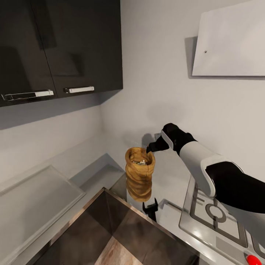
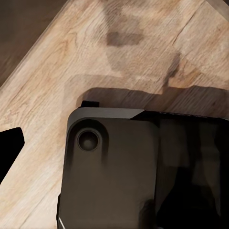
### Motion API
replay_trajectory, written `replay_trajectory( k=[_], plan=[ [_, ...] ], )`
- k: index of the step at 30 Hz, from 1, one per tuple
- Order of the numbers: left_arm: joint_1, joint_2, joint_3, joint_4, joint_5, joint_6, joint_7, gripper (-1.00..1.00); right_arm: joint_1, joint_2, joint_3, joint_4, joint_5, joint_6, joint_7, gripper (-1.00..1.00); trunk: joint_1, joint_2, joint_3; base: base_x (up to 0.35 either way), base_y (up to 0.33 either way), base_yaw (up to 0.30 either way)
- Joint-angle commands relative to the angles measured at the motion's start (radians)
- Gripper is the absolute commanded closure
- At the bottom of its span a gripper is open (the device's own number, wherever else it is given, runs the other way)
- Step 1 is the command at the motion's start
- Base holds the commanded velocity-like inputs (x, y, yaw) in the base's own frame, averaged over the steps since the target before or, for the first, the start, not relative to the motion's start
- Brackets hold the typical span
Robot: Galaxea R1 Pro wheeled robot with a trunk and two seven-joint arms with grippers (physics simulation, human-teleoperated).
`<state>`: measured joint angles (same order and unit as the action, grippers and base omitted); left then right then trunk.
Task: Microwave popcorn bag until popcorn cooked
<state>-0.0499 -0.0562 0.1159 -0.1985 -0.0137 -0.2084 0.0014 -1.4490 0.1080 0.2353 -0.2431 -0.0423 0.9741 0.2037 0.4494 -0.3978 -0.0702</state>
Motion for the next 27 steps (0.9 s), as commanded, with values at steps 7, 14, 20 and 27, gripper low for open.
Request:
replay_trajectory(
  k=[7, 14, 20, 27],
  plan=[
    [0.001, -0.001, 0.005, 0.001, 0.0, -0.003, 0.0, -1.0, -0.002, 0.0, 0.008, 0.0, -0.005, 0.004, 0.004, -1.0, 0.001, -0.002, -0.002, 0.059, 0.0, 0.0],
    [0.0, -0.001, 0.006, 0.001, 0.0, -0.003, 0.0, -1.0, -0.002, 0.001, 0.007, 0.001, -0.005, 0.012, 0.003, -1.0, 0.001, -0.002, -0.002, 0.017, 0.0, 0.0],
    [0.001, -0.001, 0.005, 0.001, 0.0, -0.003, 0.0, -1.0, 0.0, 0.001, 0.008, 0.001, -0.005, 0.011, 0.003, -1.0, 0.001, -0.002, -0.002, 0.099, 0.0, 0.0],
    [0.001, -0.001, 0.005, 0.001, 0.0, -0.003, 0.0, -1.0, 0.003, -0.001, 0.01, 0.001, -0.005, 0.011, 0.002, -1.0, 0.001, -0.002, -0.01, 0.012, 0.0, 0.0]
  ],
)
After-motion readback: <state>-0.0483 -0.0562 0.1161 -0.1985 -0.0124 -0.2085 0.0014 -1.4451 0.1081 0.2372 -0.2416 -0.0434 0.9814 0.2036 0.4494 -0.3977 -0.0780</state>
